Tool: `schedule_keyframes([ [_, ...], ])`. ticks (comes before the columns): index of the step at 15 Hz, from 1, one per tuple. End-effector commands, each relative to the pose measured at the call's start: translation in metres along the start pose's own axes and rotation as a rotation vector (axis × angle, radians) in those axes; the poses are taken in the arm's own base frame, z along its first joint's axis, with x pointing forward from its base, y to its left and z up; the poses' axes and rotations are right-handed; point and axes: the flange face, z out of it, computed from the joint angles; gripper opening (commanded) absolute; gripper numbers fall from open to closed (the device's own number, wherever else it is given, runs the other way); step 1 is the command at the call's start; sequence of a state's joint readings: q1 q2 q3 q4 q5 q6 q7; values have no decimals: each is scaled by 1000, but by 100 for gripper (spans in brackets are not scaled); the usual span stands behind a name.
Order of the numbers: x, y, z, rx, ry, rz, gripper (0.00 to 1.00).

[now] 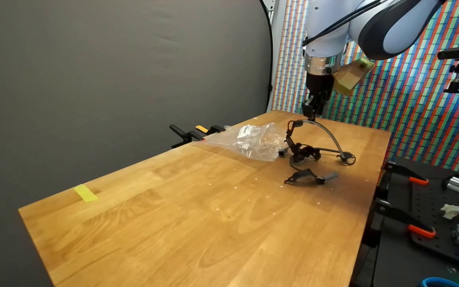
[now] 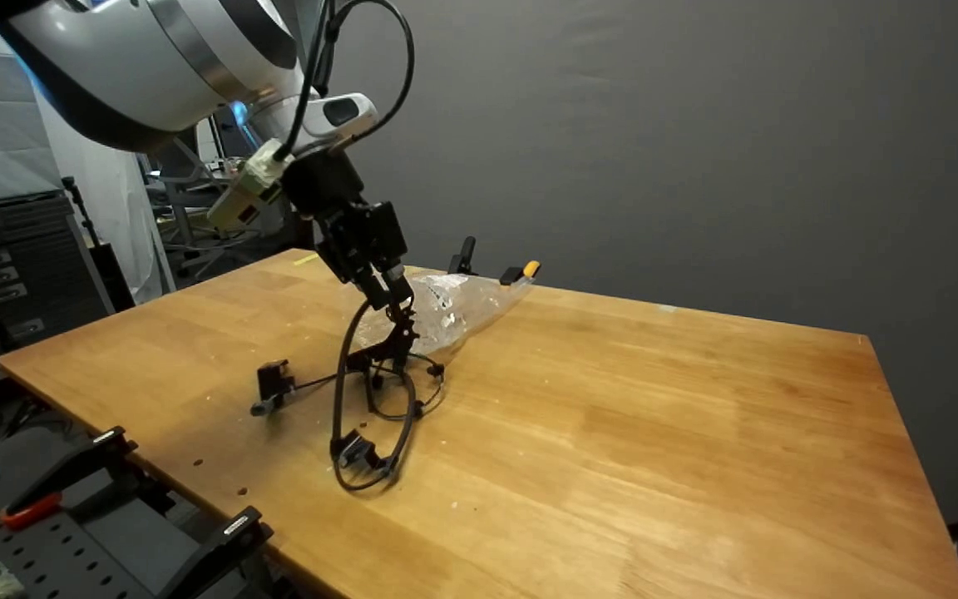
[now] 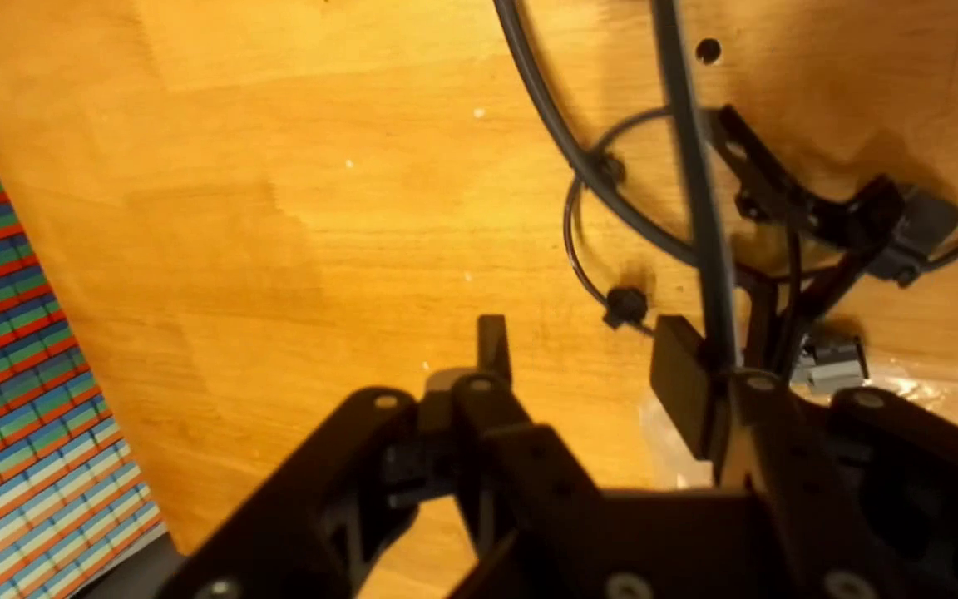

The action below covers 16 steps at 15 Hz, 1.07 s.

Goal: Remove the stethoscope from the plastic

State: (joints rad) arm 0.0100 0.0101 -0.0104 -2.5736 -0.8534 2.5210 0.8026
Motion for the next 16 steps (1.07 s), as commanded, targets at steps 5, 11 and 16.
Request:
schedule_keyframes([
  [5, 44, 22, -74, 90, 43, 207, 100],
  [11, 81, 30, -148, 192, -54, 268, 100],
  [16, 87, 30, -159, 245, -104, 289, 100],
])
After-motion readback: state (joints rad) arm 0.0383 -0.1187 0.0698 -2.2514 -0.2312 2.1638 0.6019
